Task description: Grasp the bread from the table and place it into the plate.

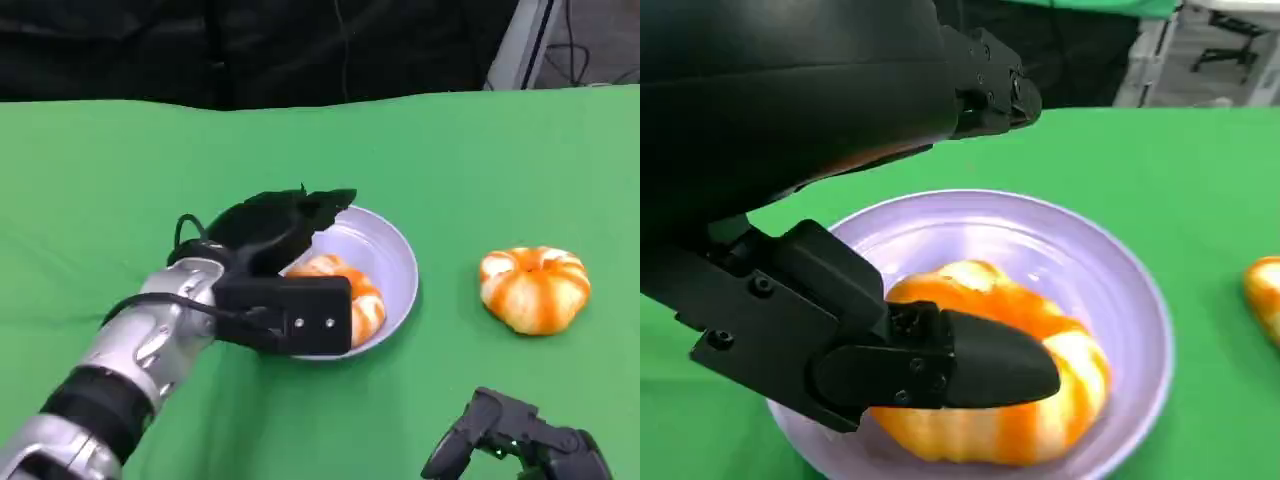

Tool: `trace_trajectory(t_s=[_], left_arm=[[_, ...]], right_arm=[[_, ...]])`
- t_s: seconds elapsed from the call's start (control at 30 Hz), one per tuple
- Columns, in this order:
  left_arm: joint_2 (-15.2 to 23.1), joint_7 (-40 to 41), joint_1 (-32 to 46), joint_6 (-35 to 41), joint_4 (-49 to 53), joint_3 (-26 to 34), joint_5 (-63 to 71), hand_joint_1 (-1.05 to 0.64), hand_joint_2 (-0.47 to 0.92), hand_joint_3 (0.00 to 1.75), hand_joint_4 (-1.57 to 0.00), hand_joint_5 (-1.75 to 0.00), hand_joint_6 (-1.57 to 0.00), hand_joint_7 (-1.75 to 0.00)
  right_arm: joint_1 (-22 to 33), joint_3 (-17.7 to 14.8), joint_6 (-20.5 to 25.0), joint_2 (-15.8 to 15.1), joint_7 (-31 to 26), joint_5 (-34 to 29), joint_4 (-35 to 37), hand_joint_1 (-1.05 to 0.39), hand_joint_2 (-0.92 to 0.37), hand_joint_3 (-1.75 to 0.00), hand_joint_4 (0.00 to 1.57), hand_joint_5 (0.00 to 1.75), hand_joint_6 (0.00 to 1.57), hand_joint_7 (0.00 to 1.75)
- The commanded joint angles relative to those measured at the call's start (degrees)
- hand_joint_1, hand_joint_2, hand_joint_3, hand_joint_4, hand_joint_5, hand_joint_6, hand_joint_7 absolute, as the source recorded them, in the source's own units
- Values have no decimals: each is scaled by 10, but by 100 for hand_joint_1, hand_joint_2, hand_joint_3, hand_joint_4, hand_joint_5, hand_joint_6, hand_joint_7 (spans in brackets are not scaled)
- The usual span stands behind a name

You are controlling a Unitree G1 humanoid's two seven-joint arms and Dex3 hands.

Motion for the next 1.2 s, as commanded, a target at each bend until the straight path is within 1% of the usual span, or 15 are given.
trace_trajectory(t_s=[0.03,0.17,0.3,0.33,0.37,0.5,0.53,0.57,0.7,0.9,0.93,0.97,1.03,1.1,1.2], left_arm=[[30,-20,36,-8,-61,24,-25,-98,92,61,0,0,-2,-1],[59,-31,98,-18,-170,63,-58,-90,92,54,-1,-1,-9,-4],[67,-33,138,-22,-228,91,-82,-84,92,50,-5,-3,-14,-5],[68,-29,151,-27,-243,102,-93,-76,92,42,-19,-11,-26,-10],[69,-27,161,-29,-254,110,-100,-74,92,39,-24,-14,-31,-12],[67,-31,170,-29,-266,118,-104,-71,92,36,-29,-18,-36,-13],[65,-17,203,-55,-286,143,-133,-67,91,34,-37,-23,-42,-16],[63,-6,228,-76,-302,162,-155,-58,92,25,-52,-39,-58,-19],[39,0,313,-127,-360,217,-254,-34,92,10,-74,-78,-88,-22],[25,-12,351,-144,-376,237,-292,-29,92,7,-76,-88,-94,-24],[20,-13,370,-151,-381,244,-312,-19,88,19,-79,-101,-98,-38],[15,-15,400,-153,-394,253,-336,-13,73,50,-78,-112,-92,-63],[10,-20,428,-149,-410,261,-358,-2,50,102,-80,-126,-86,-95],[8,-25,435,-147,-416,264,-363,0,45,114,-80,-129,-83,-103],[6,-29,437,-144,-419,267,-364,1,42,118,-80,-130,-82,-107]], right_arm=[[1,-3,-3,-4,0,8,1,-5,-27,-140,76,158,82,130],[3,-3,0,-4,0,7,-1,-5,-27,-140,77,157,82,130],[4,-3,-1,-4,0,6,-1,-5,-26,-142,77,157,83,131],[5,-2,-2,-4,1,7,0,-4,-26,-142,77,157,83,131],[5,-2,-2,-4,1,8,0,-4,-26,-143,77,157,83,131],[5,-2,-2,-4,1,9,0,-4,-25,-143,77,157,83,131],[7,-2,-7,-4,0,5,0,-4,-25,-143,77,157,83,131],[8,-2,-10,-5,-1,3,0,-5,-25,-144,78,157,83,131],[13,-1,-9,-5,1,6,-4,-6,-25,-144,78,157,83,132],[13,0,-12,-5,1,8,-2,-6,-24,-144,77,158,82,132],[12,0,-16,-6,1,8,0,-6,-24,-144,77,158,83,132],[11,0,-16,-5,1,9,1,-6,-25,-144,77,158,83,133],[11,1,-15,-5,2,9,1,-6,-25,-144,77,158,83,133],[11,1,-15,-4,2,9,1,-7,-25,-144,77,159,83,133],[11,1,-15,-4,2,9,1,-7,-25,-145,77,159,83,134]])
